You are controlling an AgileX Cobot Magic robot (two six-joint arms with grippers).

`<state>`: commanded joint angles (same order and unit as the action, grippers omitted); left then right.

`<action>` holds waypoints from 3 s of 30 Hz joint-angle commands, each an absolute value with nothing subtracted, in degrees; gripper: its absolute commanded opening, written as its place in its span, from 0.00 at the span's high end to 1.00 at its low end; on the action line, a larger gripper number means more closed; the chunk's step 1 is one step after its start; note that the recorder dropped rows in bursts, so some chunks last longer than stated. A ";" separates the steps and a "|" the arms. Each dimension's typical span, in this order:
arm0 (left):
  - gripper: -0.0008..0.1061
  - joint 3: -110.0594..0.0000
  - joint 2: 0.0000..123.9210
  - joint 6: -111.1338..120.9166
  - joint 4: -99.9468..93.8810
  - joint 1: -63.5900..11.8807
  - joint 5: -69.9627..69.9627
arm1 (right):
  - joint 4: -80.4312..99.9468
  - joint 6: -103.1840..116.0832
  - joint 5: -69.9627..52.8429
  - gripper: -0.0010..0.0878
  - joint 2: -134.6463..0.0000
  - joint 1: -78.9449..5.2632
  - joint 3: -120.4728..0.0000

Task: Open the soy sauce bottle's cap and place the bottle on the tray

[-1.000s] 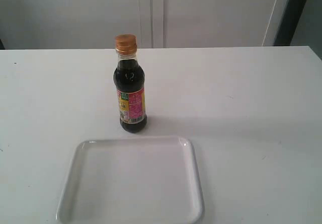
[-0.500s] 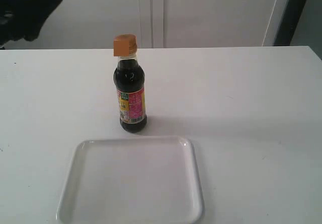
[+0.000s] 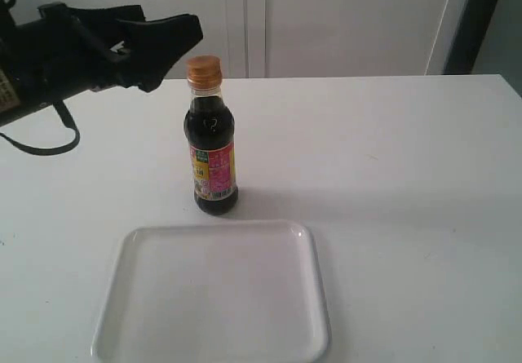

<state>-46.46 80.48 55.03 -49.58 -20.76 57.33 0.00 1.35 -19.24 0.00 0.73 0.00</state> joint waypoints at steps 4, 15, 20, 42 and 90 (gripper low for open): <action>0.01 -48.46 83.57 55.23 -50.29 -20.76 57.66 | 0.00 1.35 -19.24 0.99 0.00 0.73 0.00; 0.01 -52.11 90.62 55.13 -50.68 -20.76 59.93 | 0.00 1.35 -19.24 0.99 0.00 0.73 0.00; 0.01 -52.67 92.92 55.13 -51.95 -20.76 60.51 | 0.00 1.35 -19.24 0.99 0.00 0.73 0.00; 0.01 -52.81 101.65 49.07 -51.01 -20.76 65.02 | 0.00 1.34 -19.14 0.99 0.00 0.73 0.00; 0.67 -52.81 113.70 38.51 -47.95 -20.76 67.32 | 0.00 1.34 -17.45 0.99 0.00 0.73 0.00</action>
